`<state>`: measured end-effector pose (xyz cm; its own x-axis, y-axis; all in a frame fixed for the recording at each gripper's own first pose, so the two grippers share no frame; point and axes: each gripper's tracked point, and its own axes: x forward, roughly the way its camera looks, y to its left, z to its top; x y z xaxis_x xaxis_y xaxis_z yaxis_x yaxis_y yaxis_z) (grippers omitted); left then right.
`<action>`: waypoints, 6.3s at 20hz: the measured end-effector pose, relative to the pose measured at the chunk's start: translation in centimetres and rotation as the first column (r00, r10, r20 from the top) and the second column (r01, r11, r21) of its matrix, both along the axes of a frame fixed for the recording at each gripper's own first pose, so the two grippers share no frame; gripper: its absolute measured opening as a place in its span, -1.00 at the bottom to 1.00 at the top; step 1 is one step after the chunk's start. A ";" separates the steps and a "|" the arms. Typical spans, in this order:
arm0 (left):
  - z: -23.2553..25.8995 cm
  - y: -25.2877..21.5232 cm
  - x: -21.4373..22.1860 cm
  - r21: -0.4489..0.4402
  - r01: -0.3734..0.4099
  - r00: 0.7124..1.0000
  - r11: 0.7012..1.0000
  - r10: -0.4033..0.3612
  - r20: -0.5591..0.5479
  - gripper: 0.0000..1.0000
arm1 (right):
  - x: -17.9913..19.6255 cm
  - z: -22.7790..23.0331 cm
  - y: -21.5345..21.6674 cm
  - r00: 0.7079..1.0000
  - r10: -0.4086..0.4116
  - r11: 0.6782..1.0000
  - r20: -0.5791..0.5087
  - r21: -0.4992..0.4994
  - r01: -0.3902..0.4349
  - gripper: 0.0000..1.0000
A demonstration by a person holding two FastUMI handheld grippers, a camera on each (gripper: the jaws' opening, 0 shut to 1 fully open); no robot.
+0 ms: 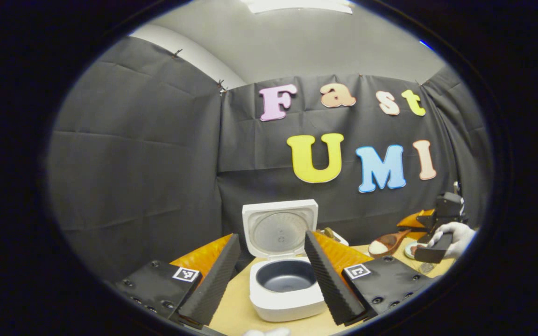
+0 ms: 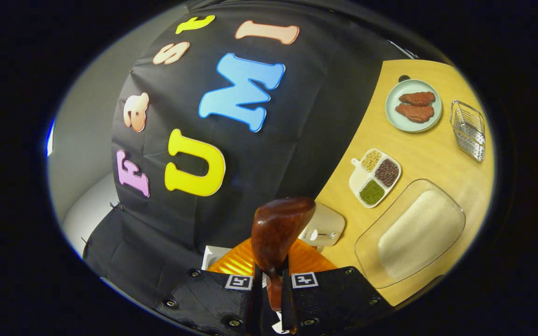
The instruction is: Close the left gripper, press the button to open the rice cooker; take a wooden spoon from the chopstick holder with the right hand, scoop a spoonful of rice and pour it into the rice cooker, then put the wooden spoon back into the chopstick holder.
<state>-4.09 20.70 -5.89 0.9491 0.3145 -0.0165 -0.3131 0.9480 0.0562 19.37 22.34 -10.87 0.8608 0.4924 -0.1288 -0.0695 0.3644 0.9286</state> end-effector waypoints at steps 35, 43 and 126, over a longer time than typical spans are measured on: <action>-4.3 5.6 -4.2 0.004 -0.198 0.977 0.980 0.198 -0.085 1.00 | -0.5 -4.5 25.0 0.791 0.469 0.406 0.393 -0.891 0.202 -0.69; -3.9 5.3 -4.1 0.026 -0.189 0.978 0.982 0.191 -0.079 1.00 | -3.0 -3.7 27.3 0.646 0.621 0.282 0.444 -0.895 0.345 -0.69; 4.6 -14.4 1.7 0.063 0.162 0.986 0.985 -0.165 0.036 0.93 | -5.5 6.6 -29.3 0.849 -0.174 0.338 0.499 -0.779 0.528 0.92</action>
<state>-2.37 6.31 -1.27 0.9873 0.1542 0.0370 -0.1573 0.9820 0.1043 13.83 -6.99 -4.30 0.9947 -0.1029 -0.0029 0.1030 0.9941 0.0329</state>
